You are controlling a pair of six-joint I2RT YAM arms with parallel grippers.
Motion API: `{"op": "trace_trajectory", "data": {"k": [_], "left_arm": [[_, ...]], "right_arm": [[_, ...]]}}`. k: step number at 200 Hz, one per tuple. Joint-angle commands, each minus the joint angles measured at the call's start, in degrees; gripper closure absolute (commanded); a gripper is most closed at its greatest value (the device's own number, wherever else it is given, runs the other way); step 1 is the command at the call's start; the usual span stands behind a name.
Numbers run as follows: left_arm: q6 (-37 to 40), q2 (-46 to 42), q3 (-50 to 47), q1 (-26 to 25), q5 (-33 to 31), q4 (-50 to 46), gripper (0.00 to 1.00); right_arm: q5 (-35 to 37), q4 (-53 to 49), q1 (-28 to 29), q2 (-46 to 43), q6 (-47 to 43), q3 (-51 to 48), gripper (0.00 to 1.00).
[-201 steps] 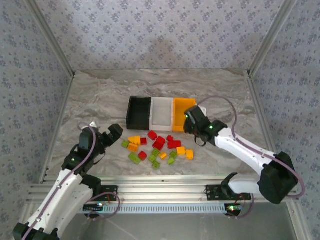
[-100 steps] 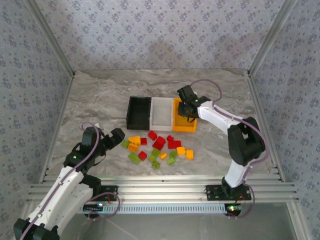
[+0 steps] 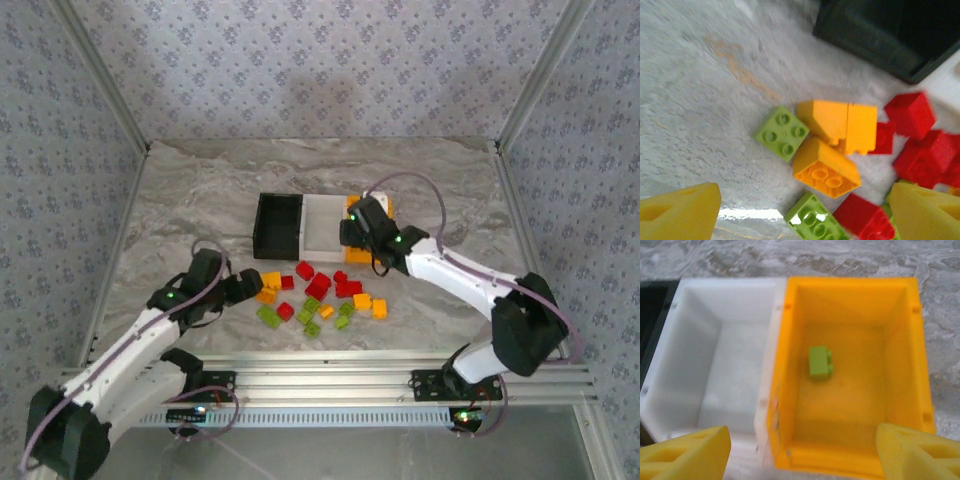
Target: Sort the legos into containers by color
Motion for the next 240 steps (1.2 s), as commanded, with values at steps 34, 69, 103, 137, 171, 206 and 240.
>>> {"op": "trace_trajectory", "data": {"k": [34,69,103,137,171,206,240], "left_arm": [[6.2,12.8,5.6,-9.4,-7.6,4.6,0.19],[7.1,15.0,9.3,-16.7,-11.1,3.9,0.19],[8.1,17.3,11.1,-22.5,-13.9,1.1,0.19],[9.1,23.1,12.5,-27.9,-17.1,-0.4,0.24],[9.1,28.4,13.9,-30.9,-19.4,-0.7,0.31],[9.7,31.5,14.6,-31.3,-20.1,0.2,0.38],[9.8,32.5,14.2,-31.3,-18.9,1.5,0.46]], "right_arm": [[-5.0,3.6,1.0,-3.6,0.0,-6.9,0.22],[-5.6,4.6,1.0,-7.7,1.8,-10.9,0.22],[-4.9,4.9,0.8,-12.2,3.0,-14.4,0.21],[-4.9,4.0,0.4,-15.0,3.4,-16.0,0.21],[-4.6,3.2,-0.5,-17.0,3.9,-17.1,0.2],[-4.6,3.1,-1.2,-18.7,4.2,-18.2,0.2],[-4.3,2.8,-1.8,-19.6,4.2,-18.7,0.2]]}}
